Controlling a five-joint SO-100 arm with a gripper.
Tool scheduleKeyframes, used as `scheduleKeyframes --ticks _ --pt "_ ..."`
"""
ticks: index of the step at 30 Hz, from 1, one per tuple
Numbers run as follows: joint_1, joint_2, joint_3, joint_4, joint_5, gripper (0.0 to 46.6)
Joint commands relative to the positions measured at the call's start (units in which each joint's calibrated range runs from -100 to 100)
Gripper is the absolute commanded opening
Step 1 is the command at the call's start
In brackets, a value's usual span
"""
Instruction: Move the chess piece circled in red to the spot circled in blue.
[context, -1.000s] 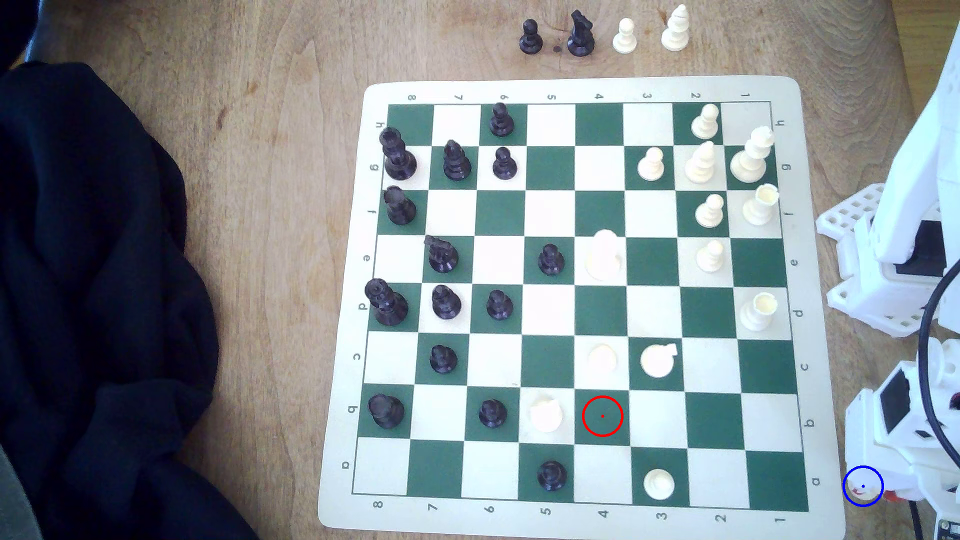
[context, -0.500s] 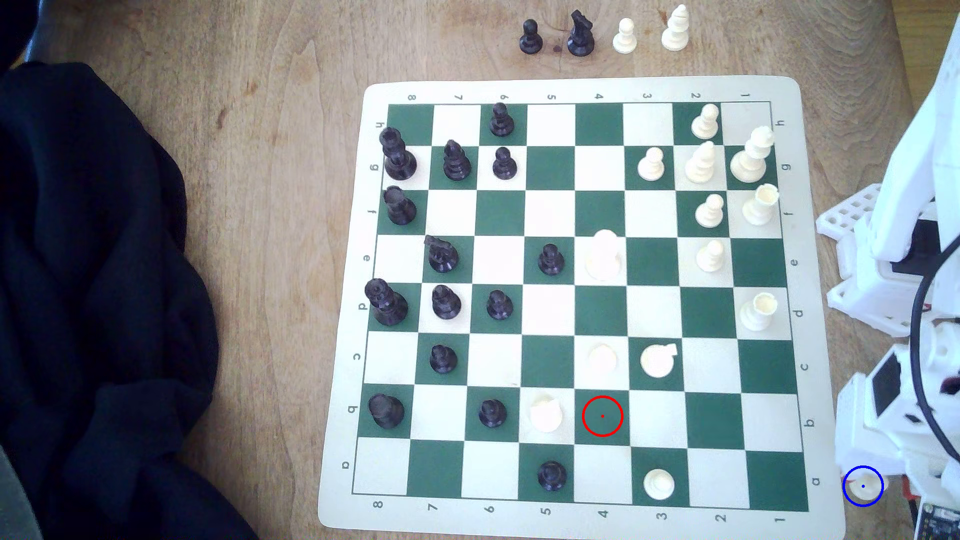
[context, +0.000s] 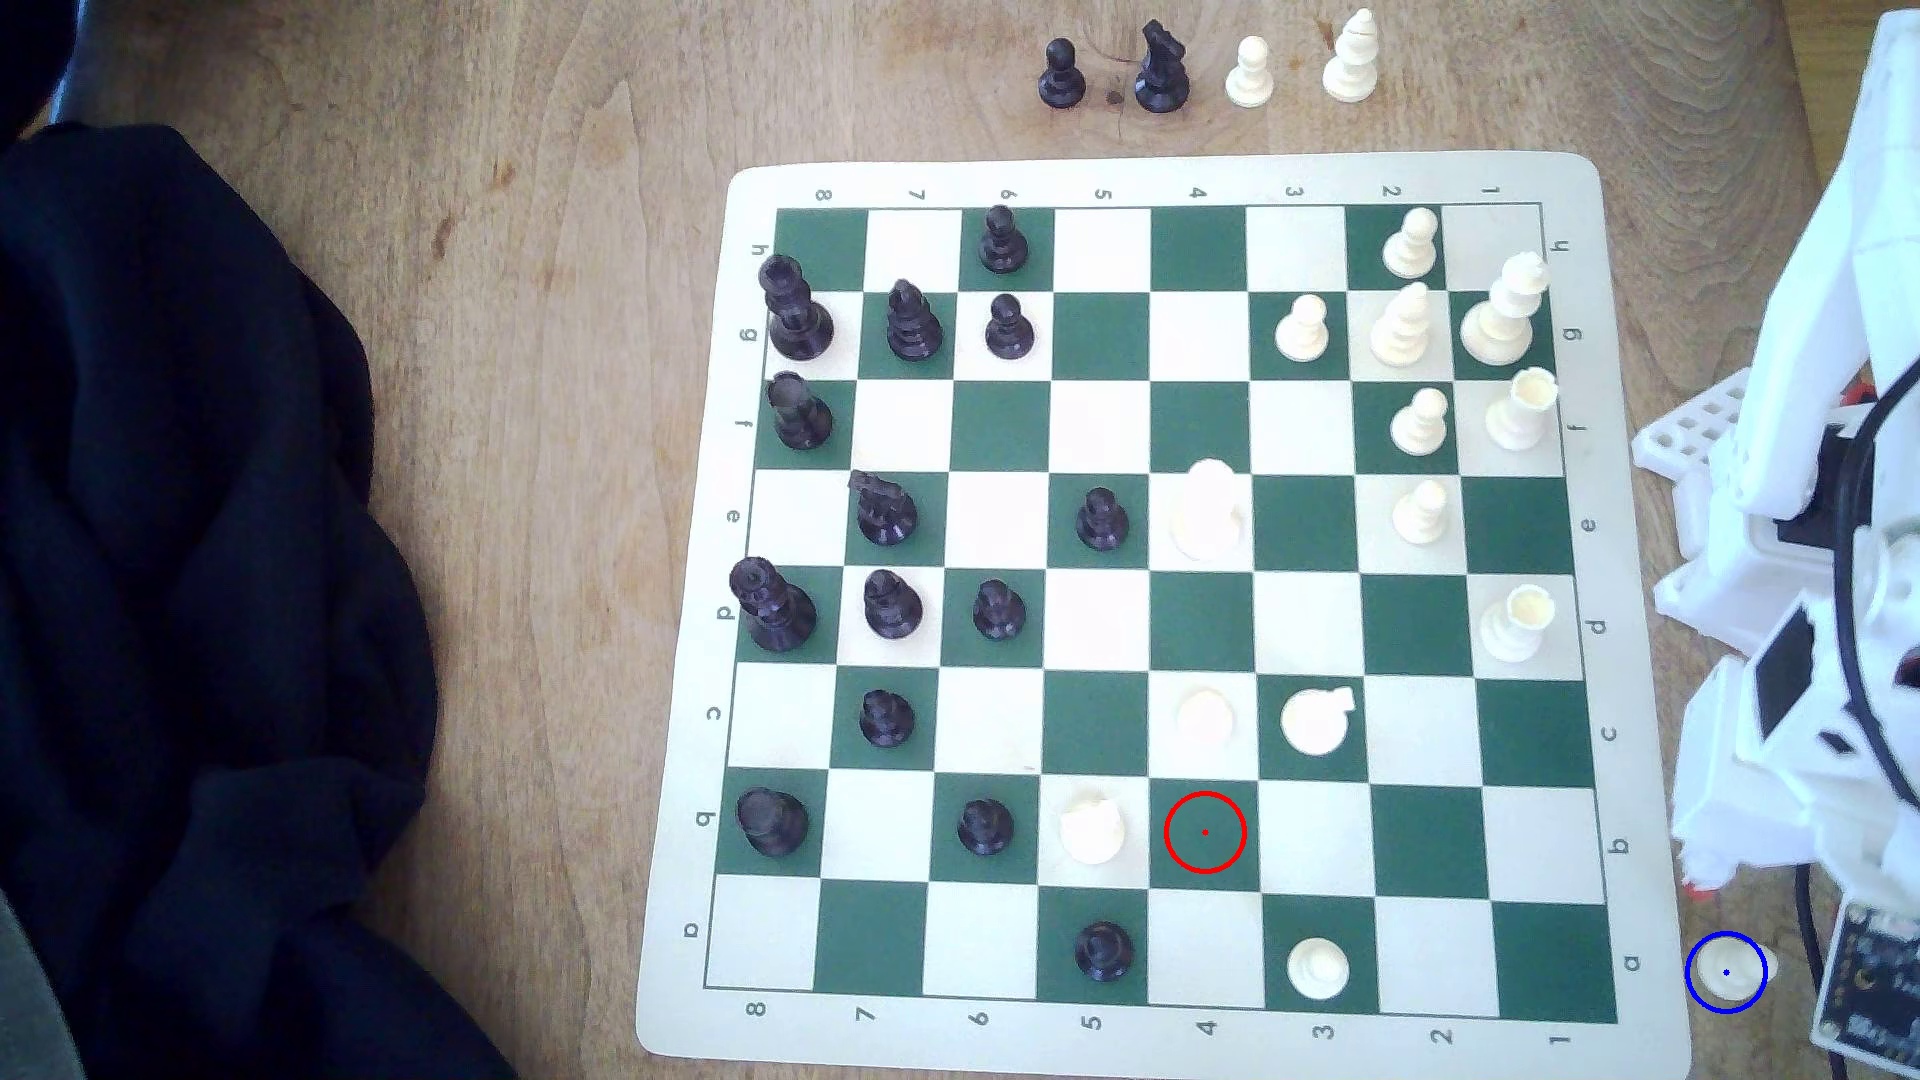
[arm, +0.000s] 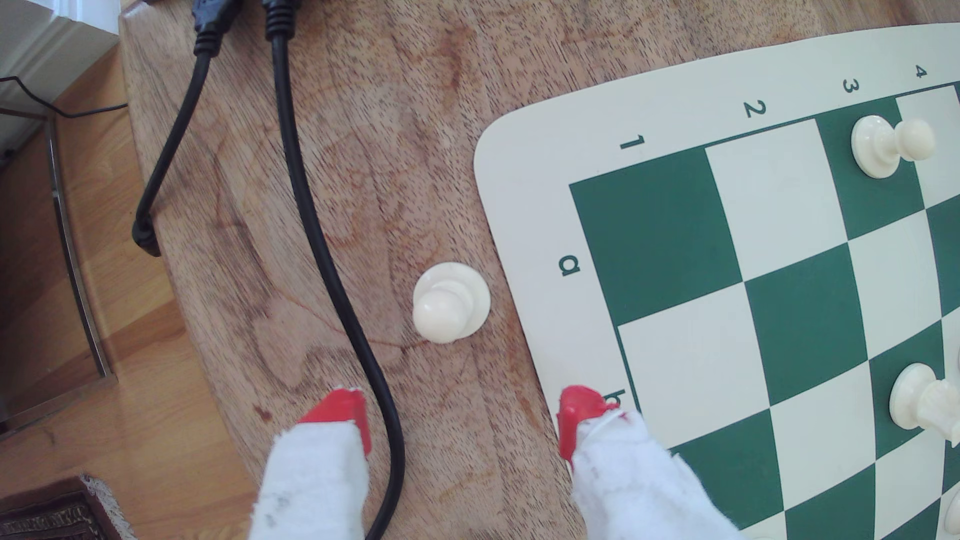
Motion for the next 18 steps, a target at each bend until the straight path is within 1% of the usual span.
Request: scheduleKeyframes --ticks 1,3,9,11,12,13,15,16,18 --pt "0.9 -6.5 -4.4 3.8 0.0 19.6" --pt "2.5 -8.5 -6.2 7.3 0.5 19.1" --pt "5.8 -10.4 -9.7 15.5 0.2 19.1" --pt "8.3 -13.0 -8.0 15.0 0.5 18.4" --pt "11.6 -19.5 -4.9 12.2 1.1 17.8" --pt "14.0 -23.9 -2.6 10.3 2.5 16.5" --pt "18.4 -26.0 -2.0 9.9 4.2 13.5" --pt "22.0 -27.3 -1.9 10.1 4.9 4.3" --pt "24.2 -29.6 -1.7 10.1 5.3 1.3"
